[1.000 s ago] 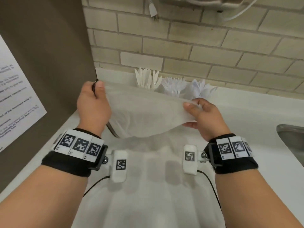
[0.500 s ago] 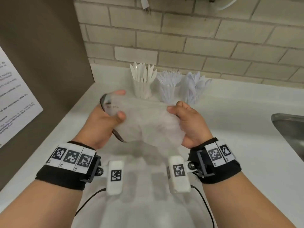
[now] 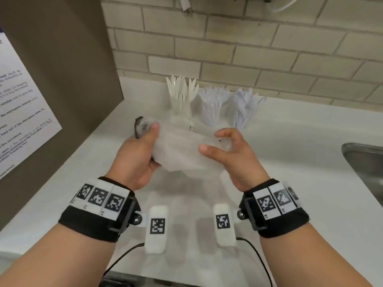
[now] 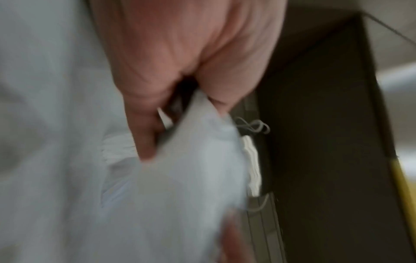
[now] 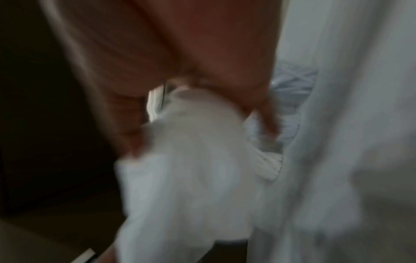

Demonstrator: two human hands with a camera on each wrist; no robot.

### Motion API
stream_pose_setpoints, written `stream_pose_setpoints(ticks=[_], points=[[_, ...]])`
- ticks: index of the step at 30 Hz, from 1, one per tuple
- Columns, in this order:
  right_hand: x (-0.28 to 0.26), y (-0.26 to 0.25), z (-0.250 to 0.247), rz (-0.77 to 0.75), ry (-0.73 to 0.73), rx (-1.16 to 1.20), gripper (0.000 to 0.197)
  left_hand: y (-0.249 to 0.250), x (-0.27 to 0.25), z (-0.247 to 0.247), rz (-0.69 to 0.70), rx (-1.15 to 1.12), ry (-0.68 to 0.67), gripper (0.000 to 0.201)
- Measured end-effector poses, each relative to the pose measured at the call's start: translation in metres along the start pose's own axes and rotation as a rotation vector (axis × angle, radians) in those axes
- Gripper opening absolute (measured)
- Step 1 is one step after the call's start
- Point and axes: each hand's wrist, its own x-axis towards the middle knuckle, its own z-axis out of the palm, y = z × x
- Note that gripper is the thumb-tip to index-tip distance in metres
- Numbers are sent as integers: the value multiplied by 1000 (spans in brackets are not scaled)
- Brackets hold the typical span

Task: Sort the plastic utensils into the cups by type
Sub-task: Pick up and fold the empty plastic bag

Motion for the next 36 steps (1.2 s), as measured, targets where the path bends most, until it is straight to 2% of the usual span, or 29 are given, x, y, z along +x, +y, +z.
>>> stream_pose_setpoints(ticks=[1, 2, 3, 4, 5, 7, 8, 9, 11, 13, 15, 17, 19, 20, 21, 22, 23, 24, 25, 26, 27, 29, 31, 32, 34, 35, 36], points=[[-2, -1, -1, 3, 148, -153, 64, 0, 1, 0, 134, 65, 163, 20], [-4, -2, -1, 7, 177, -201, 76, -1, 0, 1, 263, 158, 293, 11], [-7, -5, 0, 34, 107, -165, 86, -2, -4, 4, 365, 248, 360, 7], [-11, -7, 4, 97, -4, -77, 93, -5, -11, 8, 432, 327, 363, 10], [-16, -8, 9, 166, -119, 7, 97, -10, -17, 13, 449, 367, 305, 12], [-18, -6, 17, 218, -264, 151, 93, -17, -32, 26, 346, 296, 32, 10], [-17, -3, 20, 187, -270, 218, 83, -20, -35, 28, 239, 208, -120, 18], [-15, -1, 21, 137, -233, 278, 70, -22, -36, 29, 118, 112, -217, 28], [-16, 0, 21, 54, -138, 343, 50, -22, -32, 23, -47, -2, -266, 45], [-20, 1, 19, -4, -134, 343, 37, -21, -27, 17, -93, -37, -261, 52], [-23, 1, 18, -35, -232, 372, 28, -20, -24, 18, -17, 15, -209, 37], [-24, -1, 17, -38, -250, 462, 27, -23, -20, 20, 129, 282, -86, 34], [-18, -1, 13, -117, -85, 466, 17, -26, -15, 18, 242, 597, 150, 42], [-14, 1, 9, -186, 51, 377, 11, -26, -15, 16, 319, 687, 297, 39], [-11, 3, 6, -241, 175, 258, 17, -24, -16, 13, 409, 705, 374, 33], [-8, 6, 4, -264, 256, 160, 23, -23, -17, 9, 474, 678, 340, 25], [-5, 8, 3, -273, 279, 117, 22, -22, -19, 7, 486, 636, 196, 22], [-6, 9, 3, -260, 240, 129, 17, -24, -23, 7, 438, 612, -27, 27], [-8, 8, 4, -239, 133, 177, 11, -26, -27, 9, 371, 587, -253, 36], [-10, 8, 5, -210, 6, 246, 12, -30, -29, 9, 305, 557, -415, 44], [-11, 7, 6, -181, -121, 316, 18, -32, -30, 10, 244, 501, -509, 52], [-14, 5, 6, -165, -273, 364, 27, -32, -29, 7, 142, 385, -562, 67], [-12, 2, 5, -176, -256, 185, 37, -28, -32, 6, 96, 417, -501, 64], [-11, 2, 4, -187, -195, -9, 46, -26, -33, 6, 131, 520, -400, 53], [-11, 1, 4, -257, -79, -386, 72, -25, -32, 4, 254, 737, -92, 24], [-12, 0, 6, -307, -98, -494, 86, -26, -32, 4, 306, 788, 31, 16], [-13, -2, 8, -342, -157, -549, 95, -27, -33, 3, 330, 791, 89, 12]])
